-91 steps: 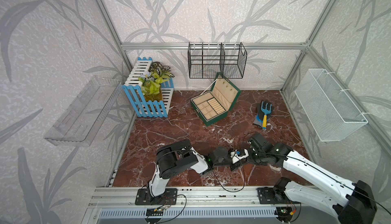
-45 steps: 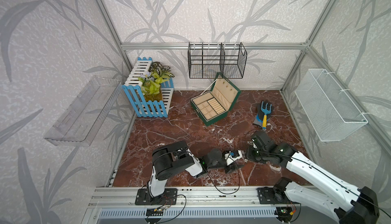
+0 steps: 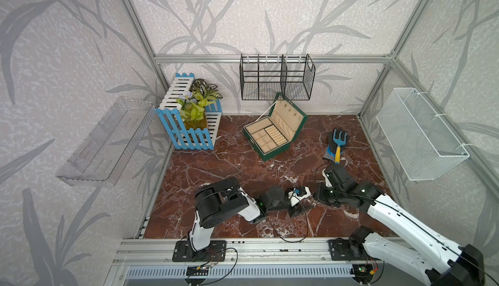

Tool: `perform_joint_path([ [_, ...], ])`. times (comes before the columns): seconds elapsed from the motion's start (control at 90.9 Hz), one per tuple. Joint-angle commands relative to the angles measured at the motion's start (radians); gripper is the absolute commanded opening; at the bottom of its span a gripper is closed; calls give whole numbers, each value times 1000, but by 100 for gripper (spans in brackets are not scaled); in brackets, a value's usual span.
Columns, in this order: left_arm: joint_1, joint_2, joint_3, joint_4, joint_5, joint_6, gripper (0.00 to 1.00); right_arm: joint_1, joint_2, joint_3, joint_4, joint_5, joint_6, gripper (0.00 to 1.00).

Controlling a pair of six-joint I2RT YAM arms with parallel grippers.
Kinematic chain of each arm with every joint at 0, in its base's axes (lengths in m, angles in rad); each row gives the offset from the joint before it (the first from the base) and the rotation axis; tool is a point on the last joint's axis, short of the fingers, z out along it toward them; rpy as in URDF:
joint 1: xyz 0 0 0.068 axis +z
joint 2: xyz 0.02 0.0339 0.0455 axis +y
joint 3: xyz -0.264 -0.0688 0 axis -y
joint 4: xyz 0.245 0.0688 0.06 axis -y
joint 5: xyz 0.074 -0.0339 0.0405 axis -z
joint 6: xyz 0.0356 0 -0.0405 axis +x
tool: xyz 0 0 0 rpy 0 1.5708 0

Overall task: Put jewelry chain into jewelry box
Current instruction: Pick up the necklace from the center of the board.

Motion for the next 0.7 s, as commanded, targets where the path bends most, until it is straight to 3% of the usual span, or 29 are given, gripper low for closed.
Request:
perform_joint_path([
  [0.0, 0, 32, 52, 12, 42, -3, 51, -13, -14, 24, 4, -29, -19, 0],
  [0.253, 0, 69, 92, 12, 37, -5, 39, -26, -15, 27, 4, -44, -24, 0],
  [0.374, 1, 57, 78, 30, 20, -17, 24, -31, -15, 25, 4, -44, -27, 0],
  [0.462, 3, 29, 58, 32, -10, -37, 7, -34, -12, 21, 5, -35, -38, 0],
  [0.539, 5, -6, 47, -13, -45, -45, 2, -37, -10, 13, 12, -30, -47, 0],
  [0.649, 9, -64, -8, -48, -105, -64, 1, -39, -10, 6, 16, -8, -59, 30],
  [0.693, 16, -90, -40, -40, -124, -81, 1, -39, -8, 6, 13, 7, -63, 37],
])
